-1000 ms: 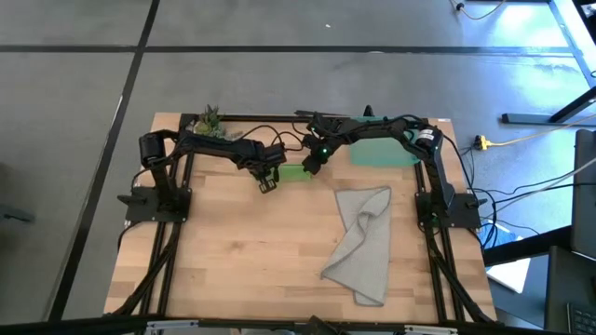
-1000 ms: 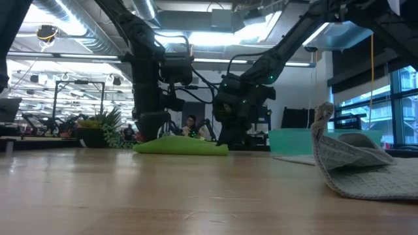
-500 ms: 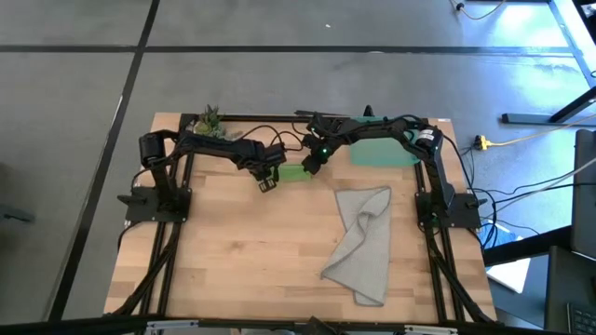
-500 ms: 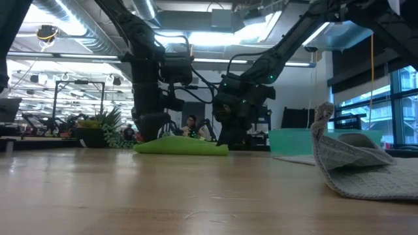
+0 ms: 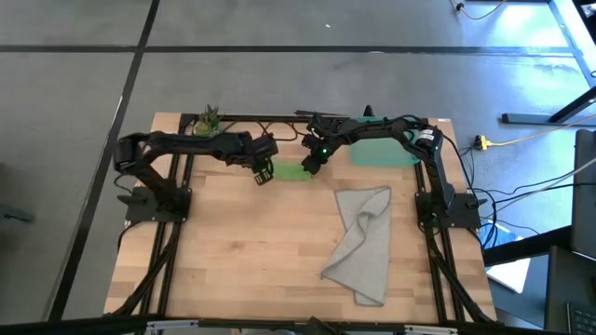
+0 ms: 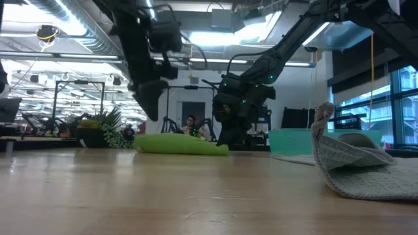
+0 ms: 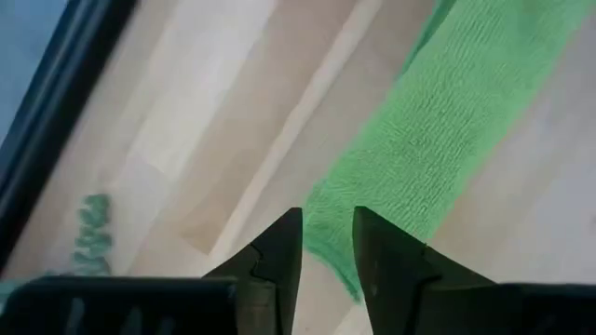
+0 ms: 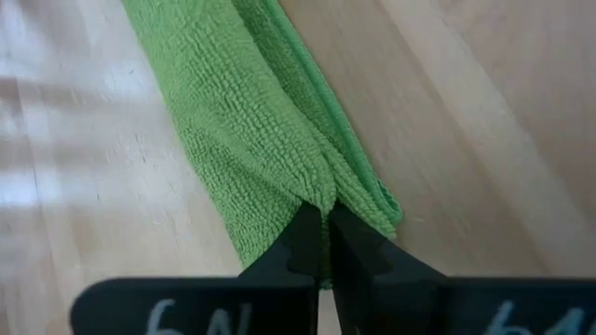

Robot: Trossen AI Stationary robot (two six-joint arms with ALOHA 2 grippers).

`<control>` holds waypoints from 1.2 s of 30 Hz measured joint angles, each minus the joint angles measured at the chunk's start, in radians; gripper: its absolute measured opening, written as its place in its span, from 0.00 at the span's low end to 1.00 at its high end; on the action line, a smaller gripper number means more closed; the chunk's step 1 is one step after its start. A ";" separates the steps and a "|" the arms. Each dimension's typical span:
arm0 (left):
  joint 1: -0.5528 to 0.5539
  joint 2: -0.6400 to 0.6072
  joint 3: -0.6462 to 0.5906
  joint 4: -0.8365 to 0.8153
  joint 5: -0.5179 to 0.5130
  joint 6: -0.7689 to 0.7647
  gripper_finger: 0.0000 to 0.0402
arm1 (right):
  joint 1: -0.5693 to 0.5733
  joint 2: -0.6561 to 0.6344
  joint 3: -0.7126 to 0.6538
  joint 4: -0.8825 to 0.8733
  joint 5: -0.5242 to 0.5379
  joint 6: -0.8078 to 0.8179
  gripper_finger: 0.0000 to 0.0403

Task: Roll microfiber towels into tight, uniform cylinder then place into a basket
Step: Roll the green microfiber cloth

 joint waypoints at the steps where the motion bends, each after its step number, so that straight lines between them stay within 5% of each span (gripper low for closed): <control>1: -0.002 -0.017 0.000 0.000 0.000 0.000 0.23 | 0.000 0.000 0.000 0.001 0.000 0.002 0.03; 6: -0.028 -0.038 0.000 0.017 0.039 0.034 0.23 | 0.000 0.000 0.000 0.002 0.005 0.001 0.03; 24: -0.005 0.230 0.006 0.141 0.119 0.097 0.23 | 0.000 0.001 0.000 0.002 0.005 0.000 0.03; 36: 0.014 0.278 0.011 0.135 0.186 0.117 0.23 | 0.000 0.002 -0.001 0.004 -0.015 -0.024 0.04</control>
